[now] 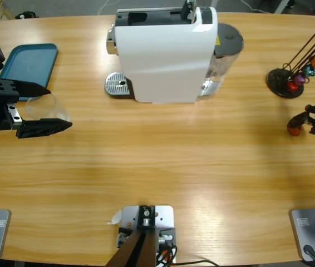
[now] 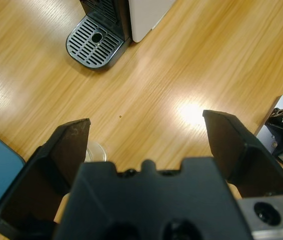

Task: Pour coffee

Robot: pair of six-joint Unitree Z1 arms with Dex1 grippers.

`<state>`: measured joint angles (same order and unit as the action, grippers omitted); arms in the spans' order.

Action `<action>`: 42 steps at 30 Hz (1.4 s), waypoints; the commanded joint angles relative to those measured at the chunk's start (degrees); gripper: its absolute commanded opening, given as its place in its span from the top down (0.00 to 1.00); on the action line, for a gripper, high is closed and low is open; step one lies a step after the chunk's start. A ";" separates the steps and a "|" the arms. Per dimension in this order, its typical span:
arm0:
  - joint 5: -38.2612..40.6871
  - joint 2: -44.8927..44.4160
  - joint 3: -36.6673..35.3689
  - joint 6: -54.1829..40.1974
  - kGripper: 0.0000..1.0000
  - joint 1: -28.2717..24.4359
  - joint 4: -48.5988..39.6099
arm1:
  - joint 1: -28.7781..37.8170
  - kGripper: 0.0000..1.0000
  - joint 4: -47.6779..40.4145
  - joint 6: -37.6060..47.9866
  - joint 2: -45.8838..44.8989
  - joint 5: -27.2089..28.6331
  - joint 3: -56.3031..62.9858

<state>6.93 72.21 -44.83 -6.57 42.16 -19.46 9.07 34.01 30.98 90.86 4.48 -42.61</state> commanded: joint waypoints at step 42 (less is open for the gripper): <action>1.16 0.03 2.90 0.96 0.02 0.49 1.27 | 0.16 0.59 -1.75 -1.23 2.88 -0.85 -0.80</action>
<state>6.93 72.21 -44.05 -6.43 42.16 -19.06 9.07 32.93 30.22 92.28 2.91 -42.65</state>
